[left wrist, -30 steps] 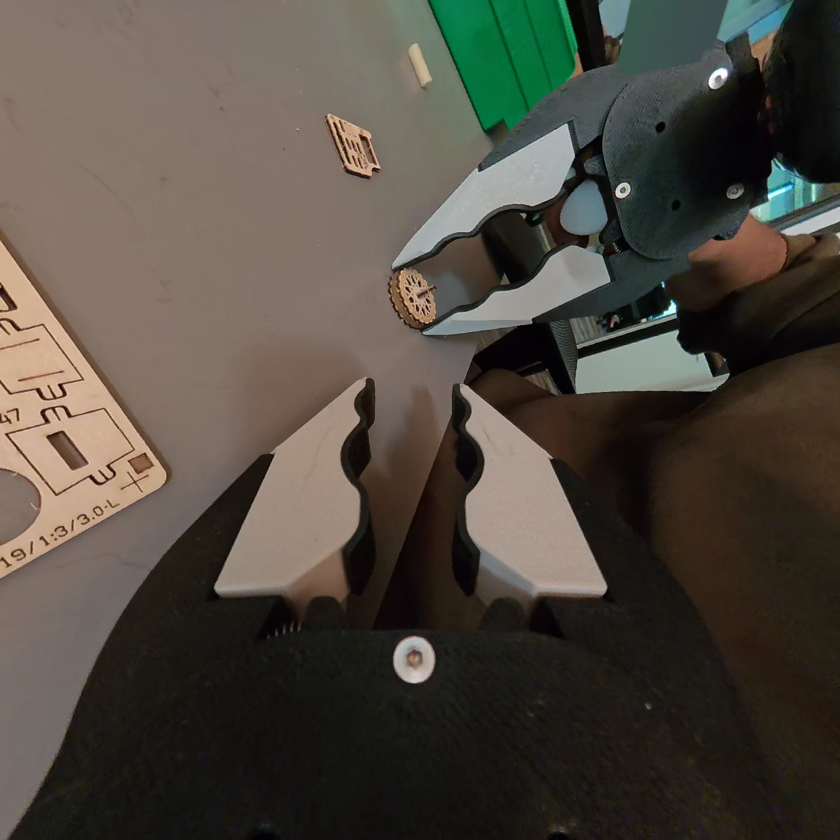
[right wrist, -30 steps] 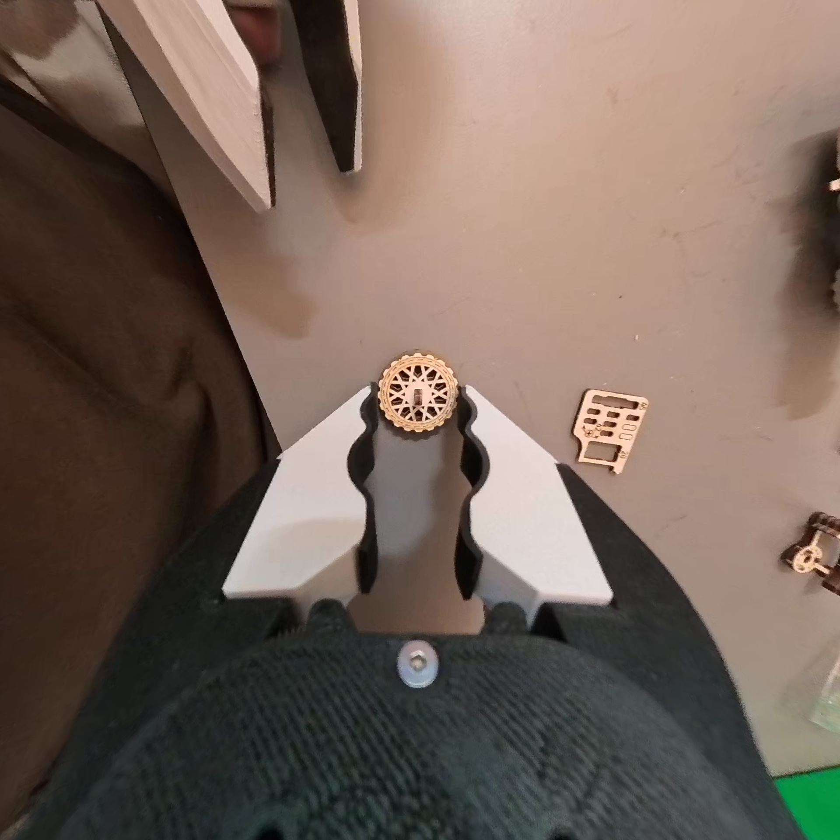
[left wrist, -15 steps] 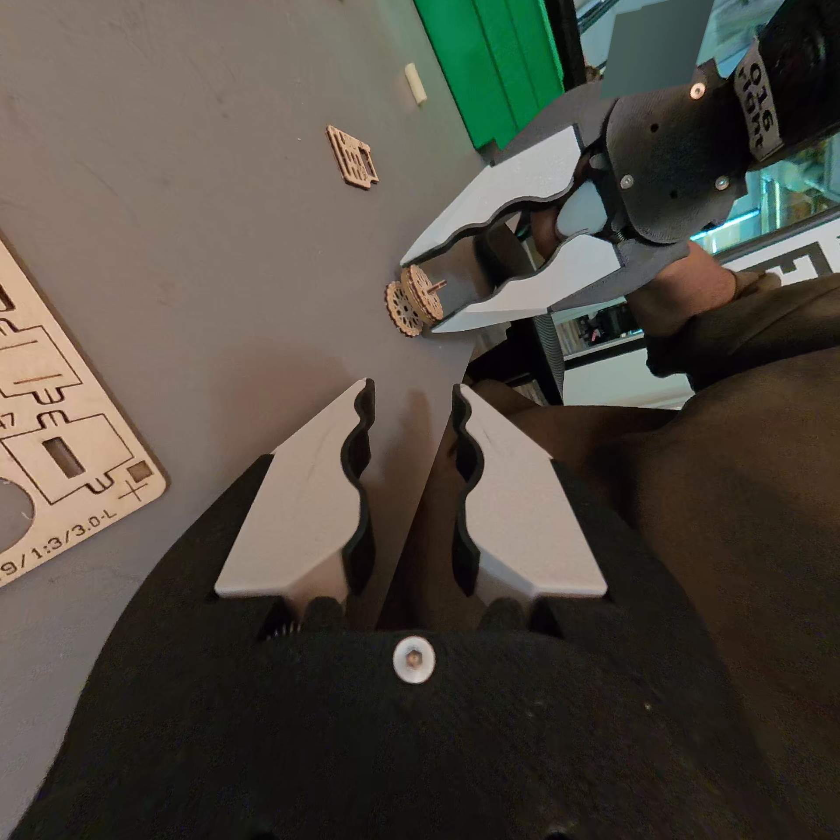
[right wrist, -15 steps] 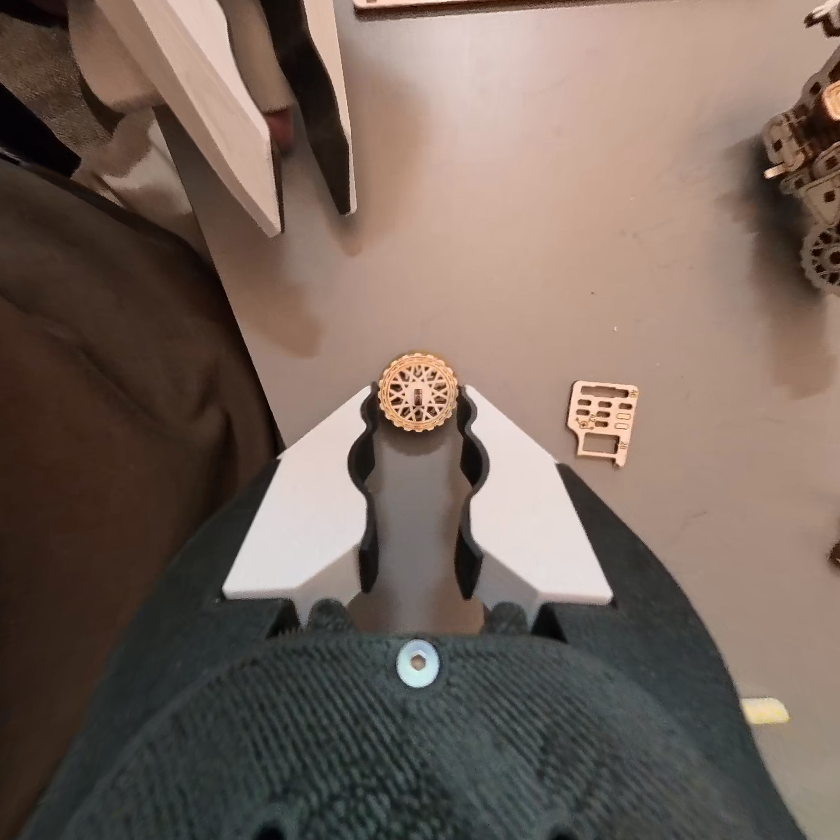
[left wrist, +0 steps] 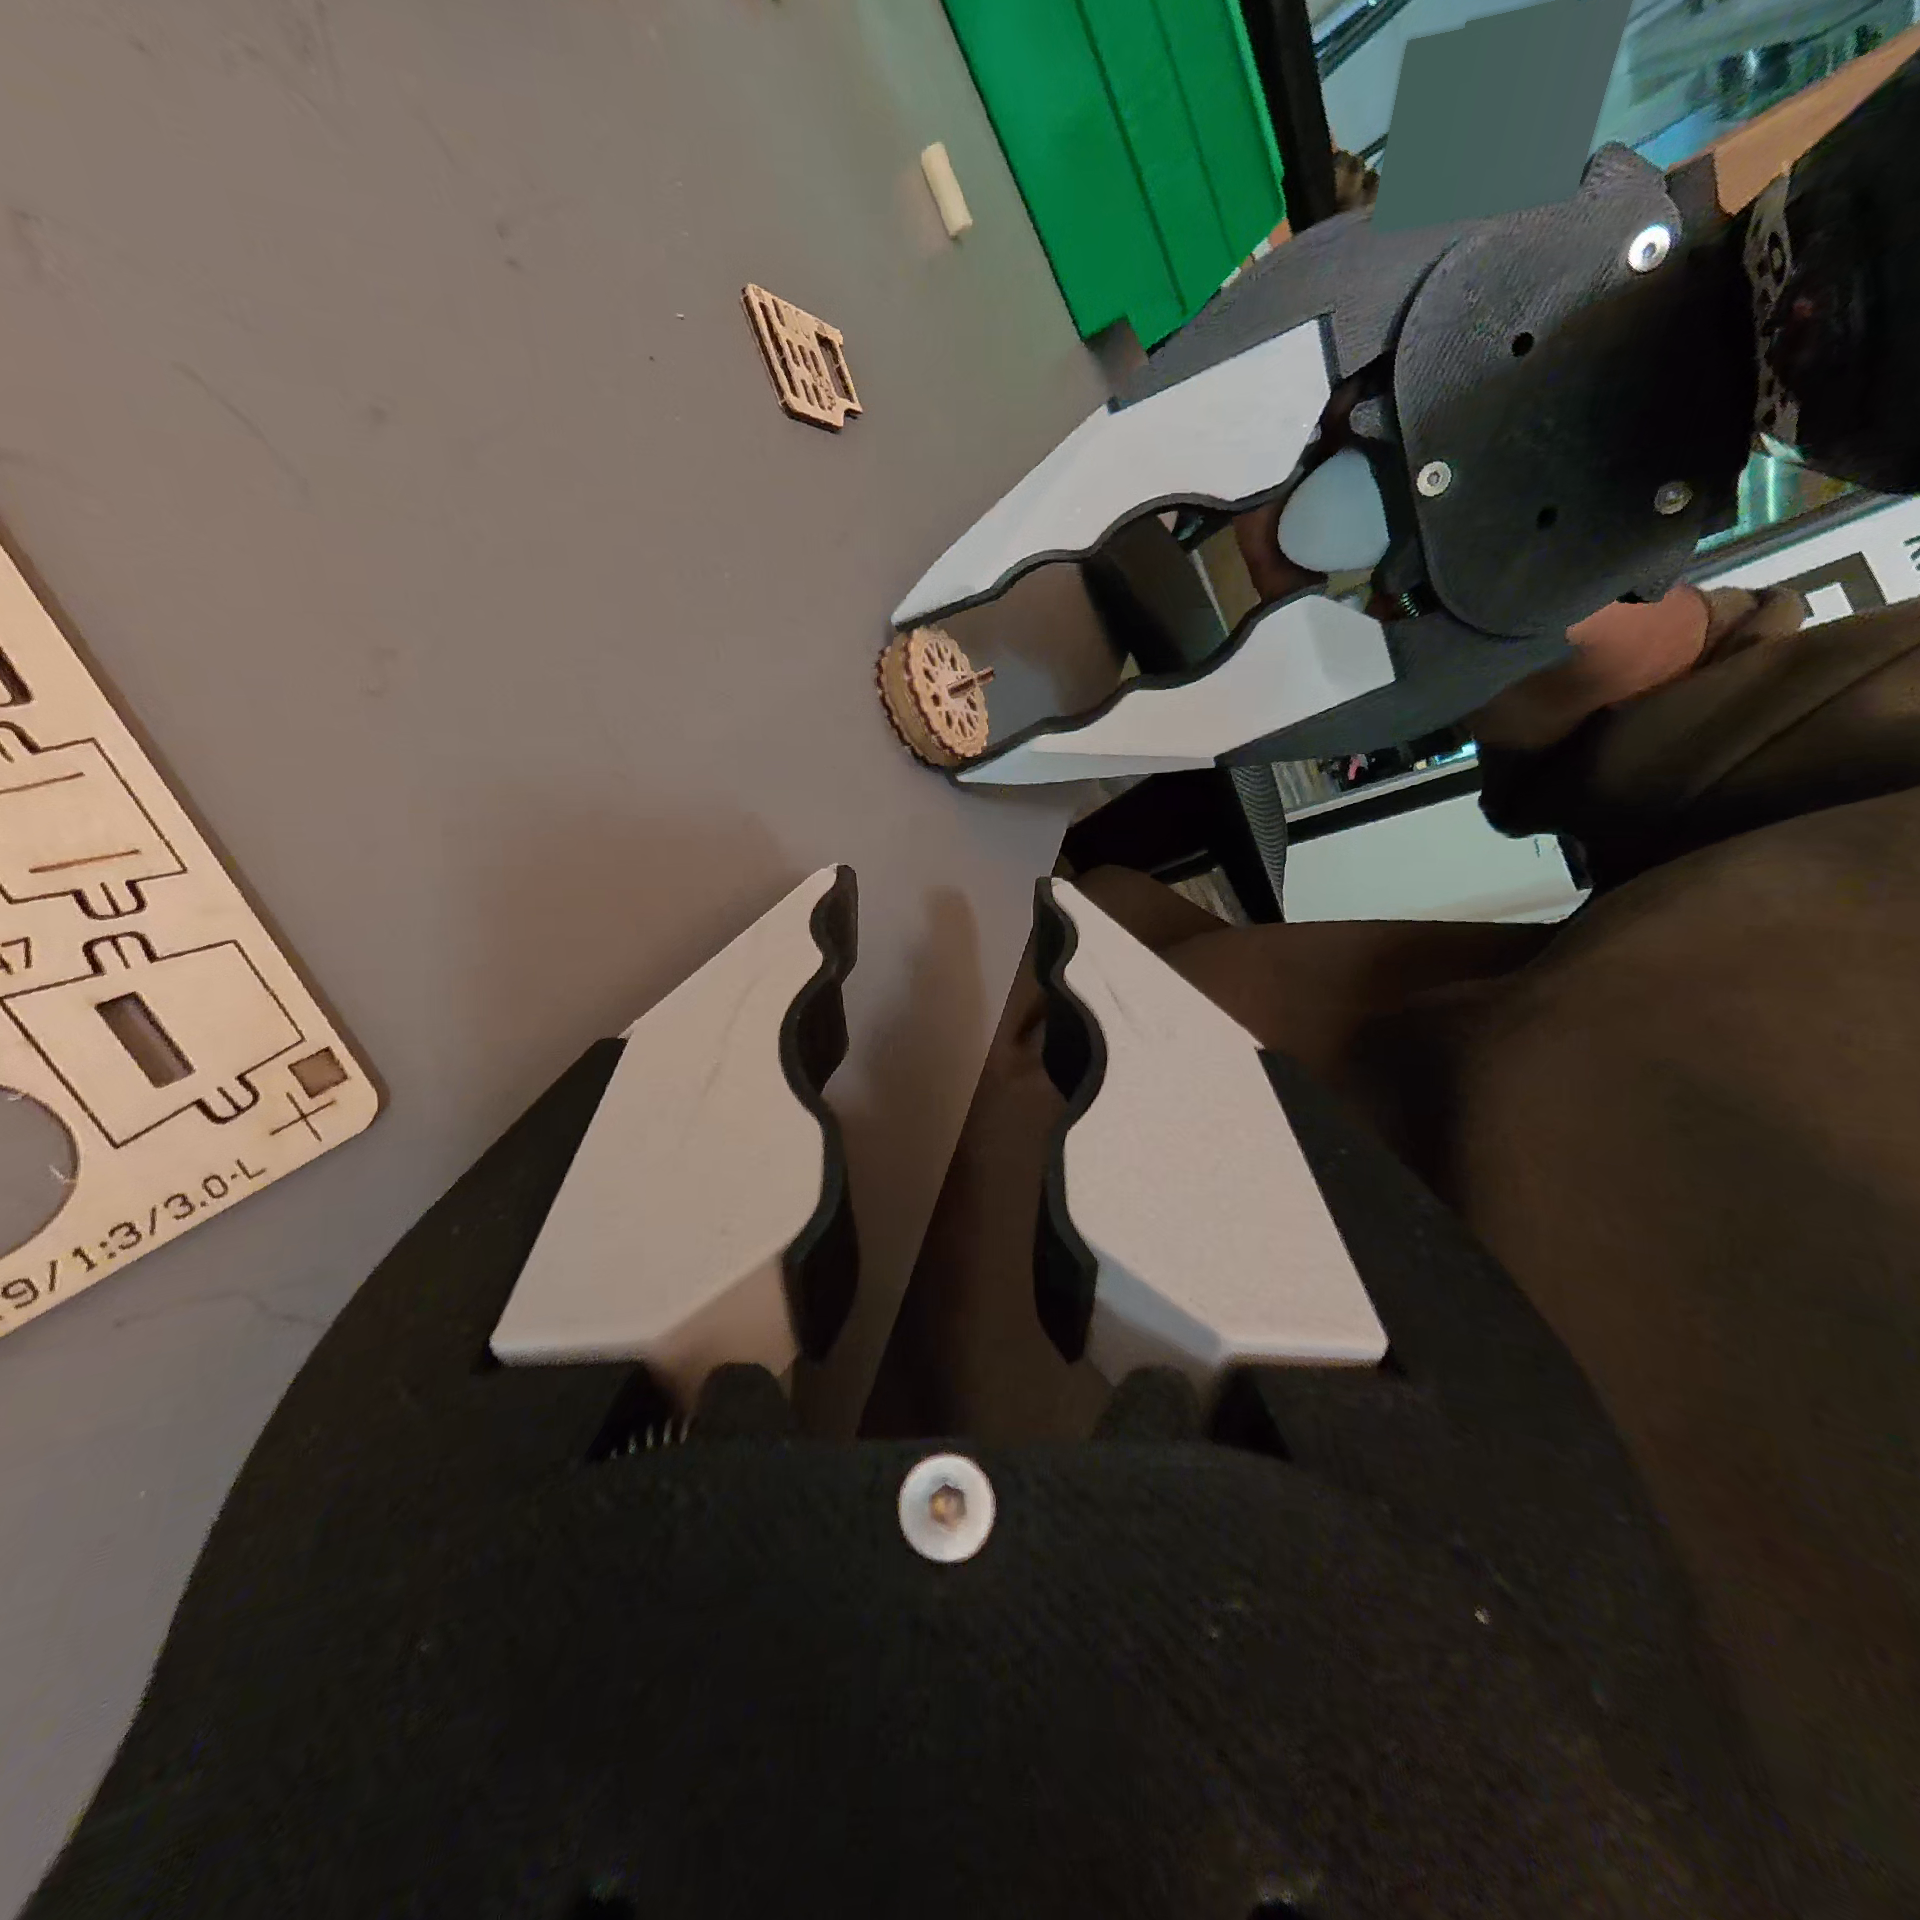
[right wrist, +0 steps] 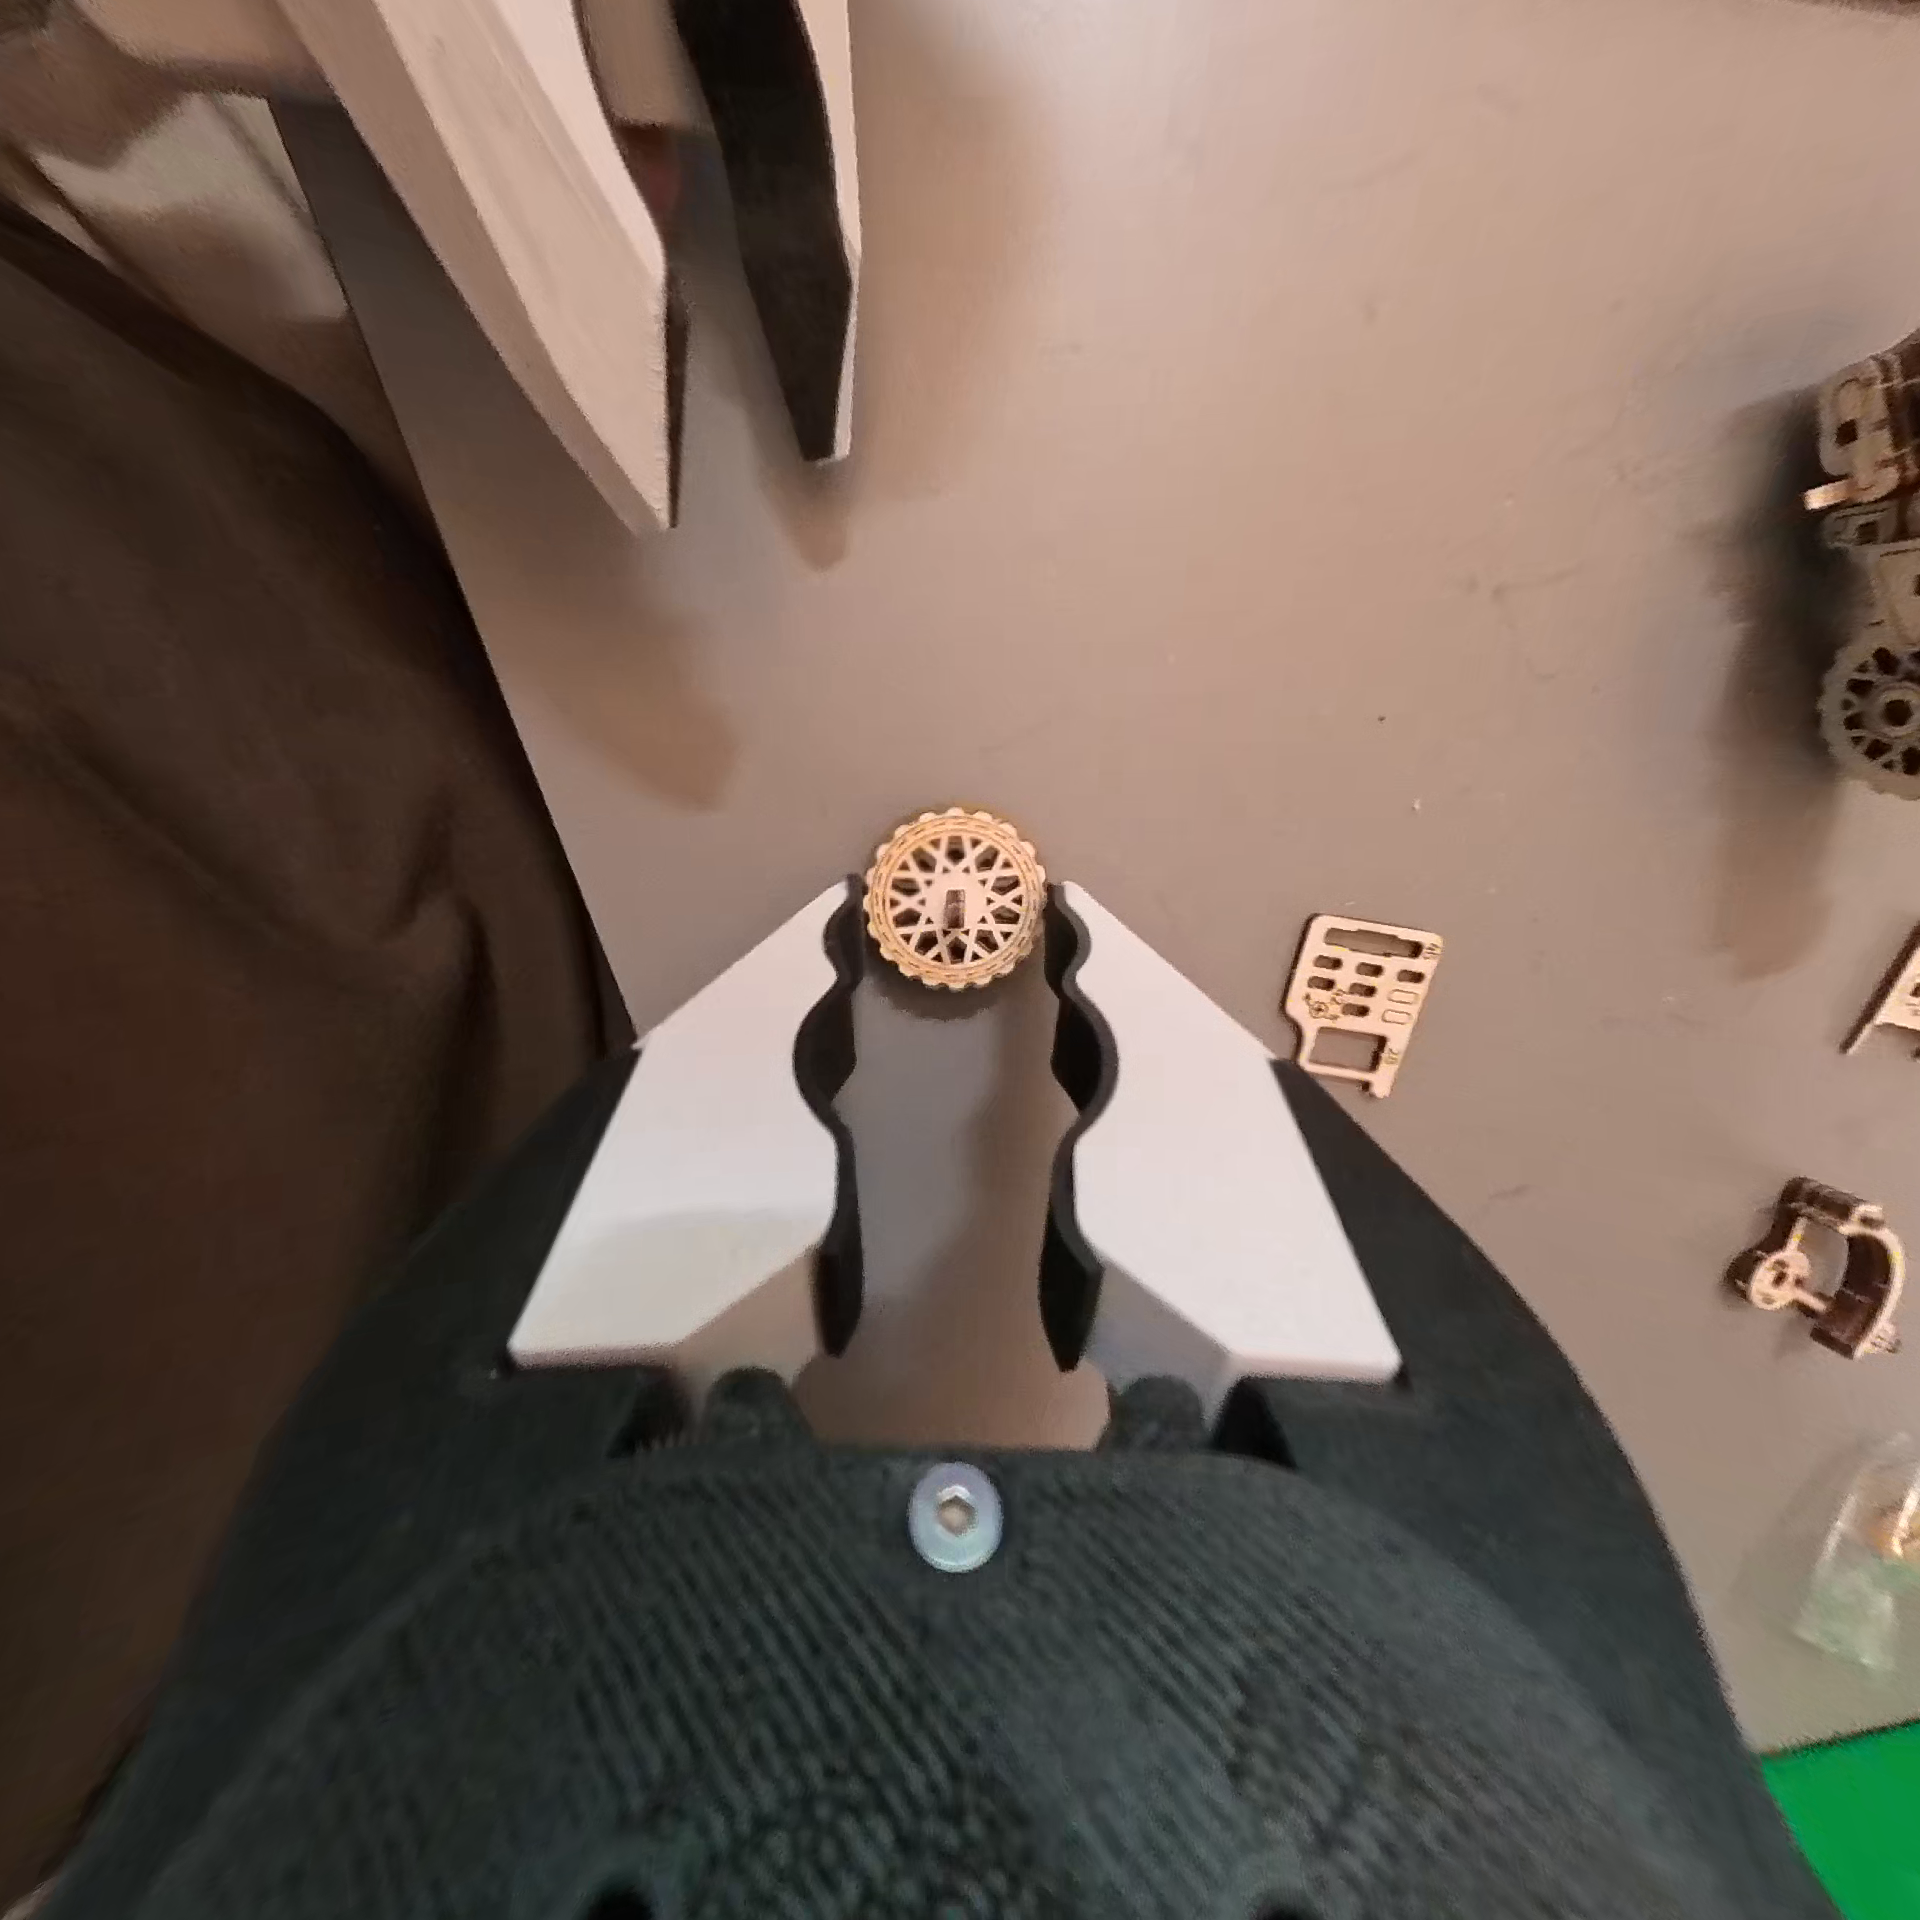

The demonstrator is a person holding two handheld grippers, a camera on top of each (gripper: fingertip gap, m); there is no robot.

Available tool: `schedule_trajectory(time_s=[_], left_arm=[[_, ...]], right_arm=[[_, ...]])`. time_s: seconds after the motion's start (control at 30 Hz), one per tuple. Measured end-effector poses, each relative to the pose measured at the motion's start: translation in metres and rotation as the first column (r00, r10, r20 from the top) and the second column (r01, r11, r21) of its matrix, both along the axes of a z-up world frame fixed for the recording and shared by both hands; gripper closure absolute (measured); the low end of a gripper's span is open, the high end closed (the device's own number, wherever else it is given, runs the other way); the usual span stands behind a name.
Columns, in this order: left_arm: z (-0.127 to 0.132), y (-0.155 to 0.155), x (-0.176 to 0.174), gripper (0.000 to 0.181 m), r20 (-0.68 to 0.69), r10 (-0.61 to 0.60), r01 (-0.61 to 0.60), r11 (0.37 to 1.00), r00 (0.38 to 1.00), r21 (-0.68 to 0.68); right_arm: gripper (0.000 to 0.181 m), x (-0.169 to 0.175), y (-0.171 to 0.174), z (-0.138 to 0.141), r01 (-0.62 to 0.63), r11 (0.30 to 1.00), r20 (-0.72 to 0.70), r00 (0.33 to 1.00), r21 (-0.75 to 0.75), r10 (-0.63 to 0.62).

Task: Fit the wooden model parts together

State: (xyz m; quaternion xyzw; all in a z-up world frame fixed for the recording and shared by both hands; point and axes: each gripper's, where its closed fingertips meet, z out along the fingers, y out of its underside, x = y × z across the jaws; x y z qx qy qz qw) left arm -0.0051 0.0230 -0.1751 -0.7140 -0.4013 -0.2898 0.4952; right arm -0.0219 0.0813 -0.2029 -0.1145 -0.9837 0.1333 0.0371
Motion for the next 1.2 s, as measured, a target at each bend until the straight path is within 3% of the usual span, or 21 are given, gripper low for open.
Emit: schedule_trajectory(time_s=[1.2], left_arm=[[0.0005,0.0006,0.0018,0.149,-0.003,-0.011,0.011,1.000,1.000,-0.001]], right_arm=[[0.147,0.0012,0.0072,-0.0044,-0.005,1.000,0.046,0.999,0.027,0.004]])
